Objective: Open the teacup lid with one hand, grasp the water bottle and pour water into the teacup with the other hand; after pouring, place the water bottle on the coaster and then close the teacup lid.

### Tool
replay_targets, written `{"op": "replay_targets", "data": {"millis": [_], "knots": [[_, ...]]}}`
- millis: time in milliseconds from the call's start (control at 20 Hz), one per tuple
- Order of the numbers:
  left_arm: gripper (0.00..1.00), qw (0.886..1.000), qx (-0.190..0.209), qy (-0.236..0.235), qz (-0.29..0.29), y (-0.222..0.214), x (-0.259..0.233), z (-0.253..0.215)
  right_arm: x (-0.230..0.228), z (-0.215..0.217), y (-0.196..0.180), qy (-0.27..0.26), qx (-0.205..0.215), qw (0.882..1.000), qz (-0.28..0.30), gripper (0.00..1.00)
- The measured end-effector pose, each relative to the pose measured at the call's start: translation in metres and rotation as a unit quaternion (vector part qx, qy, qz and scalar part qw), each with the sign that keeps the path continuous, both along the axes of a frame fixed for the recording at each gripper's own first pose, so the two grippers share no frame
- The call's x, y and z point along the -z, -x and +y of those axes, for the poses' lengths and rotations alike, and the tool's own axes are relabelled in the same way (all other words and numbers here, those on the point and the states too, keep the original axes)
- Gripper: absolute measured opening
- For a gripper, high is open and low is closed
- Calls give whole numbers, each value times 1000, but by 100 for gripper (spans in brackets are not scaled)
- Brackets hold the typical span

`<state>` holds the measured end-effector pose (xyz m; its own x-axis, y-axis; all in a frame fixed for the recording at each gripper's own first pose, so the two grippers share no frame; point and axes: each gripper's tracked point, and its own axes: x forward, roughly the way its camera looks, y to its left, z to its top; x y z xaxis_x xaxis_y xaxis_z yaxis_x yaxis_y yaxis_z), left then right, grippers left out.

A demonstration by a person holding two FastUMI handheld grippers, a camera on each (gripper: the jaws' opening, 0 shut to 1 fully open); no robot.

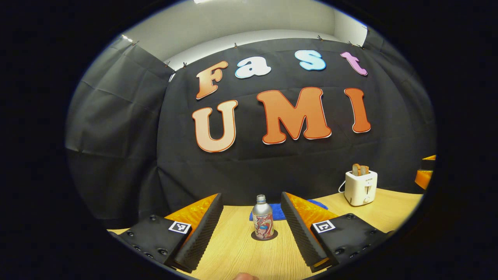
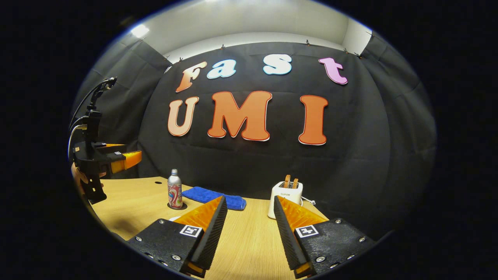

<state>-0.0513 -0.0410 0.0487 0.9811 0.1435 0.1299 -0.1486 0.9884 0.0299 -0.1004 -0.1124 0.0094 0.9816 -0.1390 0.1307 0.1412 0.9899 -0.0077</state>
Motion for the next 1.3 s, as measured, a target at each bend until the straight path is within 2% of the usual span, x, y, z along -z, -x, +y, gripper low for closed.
{"op": "replay_targets", "data": {"millis": [50, 100, 150, 250, 300, 350, 500, 750, 850, 900, 1050, 1300], "knots": [[98, 1000, -2, -1, 0, -1, 0, 3, 0, 0, -2, -3, -1, 1000, -1, 72], [93, 1000, -4, -1, 0, -1, 1, 5, -1, 0, -3, -3, -1, 1000, -1, 72], [98, 1000, -5, 0, -2, -4, 0, 7, -1, 0, -5, -3, 0, 1000, -1, 72], [100, 1000, -7, 0, -1, -6, 2, 9, -2, 2, -8, -2, -2, 1000, -1, 72], [93, 1000, -10, 0, 2, -7, 3, 10, -2, 4, -10, -1, -5, 1000, 1, 72], [100, 1000, -11, 1, 2, -8, 3, 11, 0, 6, -12, 1, -4, 1000, 2, 72], [98, 1000, -12, 3, 1, -10, 2, 12, -1, 13, -14, 5, -10, 1000, 2, 73], [100, 1000, -12, 5, 0, -11, 5, 14, -2, 16, -17, 7, -11, 1000, 4, 73], [93, 1000, -11, 6, 2, -12, 6, 14, 0, 14, -17, 7, -10, 1000, 5, 72], [98, 1000, -11, 6, 2, -12, 7, 14, 0, 14, -16, 7, -9, 1000, 7, 73], [100, 1000, -8, 8, 0, -13, 6, 13, -2, 13, -14, 5, -7, 1000, 5, 73], [100, 1000, -8, 6, -2, -14, 4, 11, -2, 9, -12, 4, -2, 1000, 5, 73]]}}
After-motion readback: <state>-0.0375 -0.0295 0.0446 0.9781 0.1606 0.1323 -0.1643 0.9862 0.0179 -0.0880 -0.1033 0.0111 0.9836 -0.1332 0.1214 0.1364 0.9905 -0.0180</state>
